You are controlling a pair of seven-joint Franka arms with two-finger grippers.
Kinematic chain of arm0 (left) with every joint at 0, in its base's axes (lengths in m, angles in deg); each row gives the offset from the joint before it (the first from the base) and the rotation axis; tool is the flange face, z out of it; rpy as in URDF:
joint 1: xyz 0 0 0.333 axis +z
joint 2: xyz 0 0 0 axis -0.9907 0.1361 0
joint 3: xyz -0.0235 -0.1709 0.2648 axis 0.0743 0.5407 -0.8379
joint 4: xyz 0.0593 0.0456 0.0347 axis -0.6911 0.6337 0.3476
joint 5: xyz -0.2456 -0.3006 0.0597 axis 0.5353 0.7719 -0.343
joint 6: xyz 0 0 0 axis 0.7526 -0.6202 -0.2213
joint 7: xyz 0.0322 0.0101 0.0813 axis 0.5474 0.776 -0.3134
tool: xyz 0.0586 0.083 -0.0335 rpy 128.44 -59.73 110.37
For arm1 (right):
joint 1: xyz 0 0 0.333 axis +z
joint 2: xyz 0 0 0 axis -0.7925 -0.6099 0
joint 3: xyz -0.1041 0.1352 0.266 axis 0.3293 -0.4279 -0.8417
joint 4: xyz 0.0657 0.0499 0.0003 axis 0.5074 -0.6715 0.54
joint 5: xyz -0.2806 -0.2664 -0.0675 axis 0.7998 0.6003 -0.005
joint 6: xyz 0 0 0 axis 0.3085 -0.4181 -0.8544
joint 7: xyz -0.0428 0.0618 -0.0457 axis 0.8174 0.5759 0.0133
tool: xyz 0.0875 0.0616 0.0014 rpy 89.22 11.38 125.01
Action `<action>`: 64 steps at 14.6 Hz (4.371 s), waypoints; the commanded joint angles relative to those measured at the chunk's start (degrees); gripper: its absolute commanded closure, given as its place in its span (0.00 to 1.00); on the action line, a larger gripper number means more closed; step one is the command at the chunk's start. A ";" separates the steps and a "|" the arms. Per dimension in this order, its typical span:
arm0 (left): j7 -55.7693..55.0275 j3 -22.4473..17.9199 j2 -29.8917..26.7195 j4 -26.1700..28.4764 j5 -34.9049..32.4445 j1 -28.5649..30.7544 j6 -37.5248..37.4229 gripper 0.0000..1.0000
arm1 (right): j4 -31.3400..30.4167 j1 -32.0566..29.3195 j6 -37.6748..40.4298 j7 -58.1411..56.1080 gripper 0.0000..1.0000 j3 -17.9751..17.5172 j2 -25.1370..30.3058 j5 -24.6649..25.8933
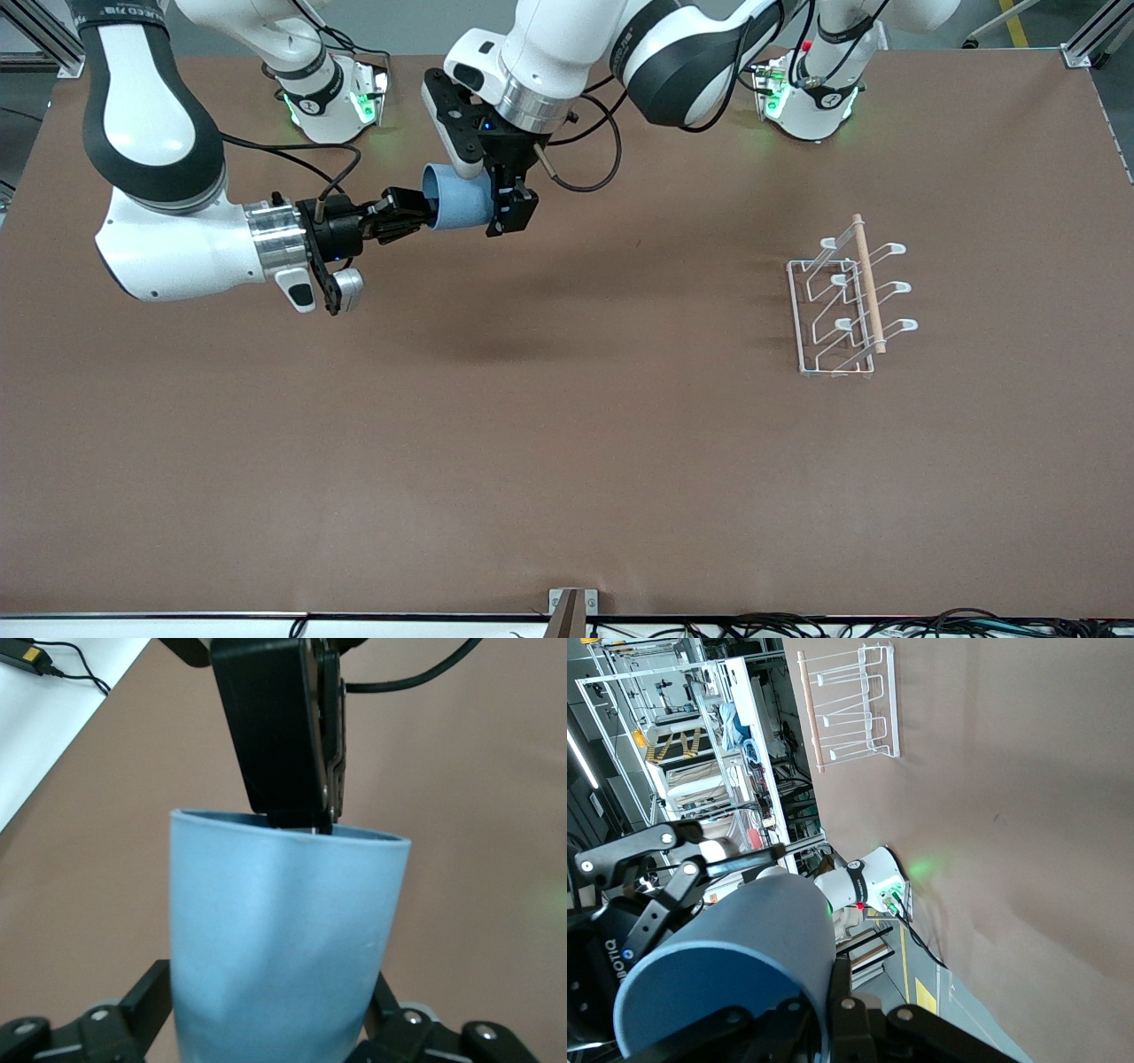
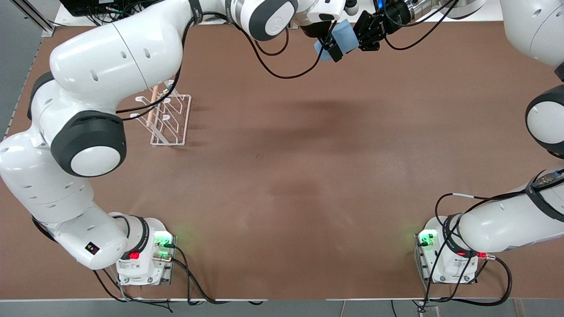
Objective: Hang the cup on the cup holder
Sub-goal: 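Grasp the cup with the left gripper while the right gripper releases, then carry the cup to the holder while the right gripper withdraws, then lower the cup onto a holder hook with the left gripper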
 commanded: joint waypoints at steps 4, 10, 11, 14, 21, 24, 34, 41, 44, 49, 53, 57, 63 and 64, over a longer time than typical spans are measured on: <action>0.47 -0.34 1.66 -1.07 -3.36 -0.54 1.55 0.56 | -0.41 0.72 1.24 -0.09 0.94 0.59 0.47 -0.99; 0.56 -0.95 -1.23 -0.81 -3.89 1.65 -9.93 0.55 | -0.41 -0.25 0.89 0.00 0.00 1.12 0.56 0.32; 0.56 -0.95 -1.50 -0.81 -3.89 2.96 -12.75 0.55 | -0.41 -1.12 0.81 0.00 0.00 1.12 0.47 2.42; 0.64 -0.95 -2.38 -0.81 -11.06 5.87 -22.50 0.54 | -1.03 -4.54 0.37 0.17 0.00 1.21 0.21 14.79; 7.20 -0.95 -0.46 1.91 -36.19 7.72 -40.98 0.54 | -1.12 -12.29 -7.27 0.35 0.00 1.29 0.20 40.12; 14.43 -0.95 0.96 3.66 -40.53 11.39 -44.85 0.53 | -0.59 -12.99 -12.55 0.26 0.00 1.29 3.62 53.11; 21.12 -0.95 -0.10 23.88 -64.26 17.38 -47.58 0.55 | 22.43 -16.24 -0.89 -4.21 0.00 1.12 4.24 68.45; 21.12 -0.95 1.66 28.37 -68.84 19.50 -47.84 0.51 | 26.92 -16.07 9.51 8.60 0.04 1.03 7.41 67.66; 21.12 -0.95 3.32 28.37 -69.80 19.50 -47.84 0.51 | 21.49 -15.63 7.14 8.70 0.04 0.77 10.74 67.66; 21.21 -0.95 4.47 28.37 -70.07 20.02 -47.84 0.51 | 11.81 -13.79 2.30 10.45 0.04 0.59 16.90 67.22; 21.12 -0.95 5.18 28.54 -71.03 20.20 -47.76 0.50 | 17.24 -11.68 2.74 13.27 0.02 0.59 15.07 67.39; 20.51 -0.95 6.76 28.63 -72.09 20.46 -47.76 0.50 | 17.52 -11.32 2.82 13.71 0.02 0.68 14.27 67.22; 20.24 -0.95 6.94 28.02 -72.00 20.29 -47.67 0.00 | 16.64 -11.68 2.91 13.71 0.02 0.85 14.27 67.13; 20.33 -0.87 6.59 28.02 -72.00 20.29 -47.67 0.00 | 16.37 -11.76 2.91 13.45 0.02 0.85 14.27 67.13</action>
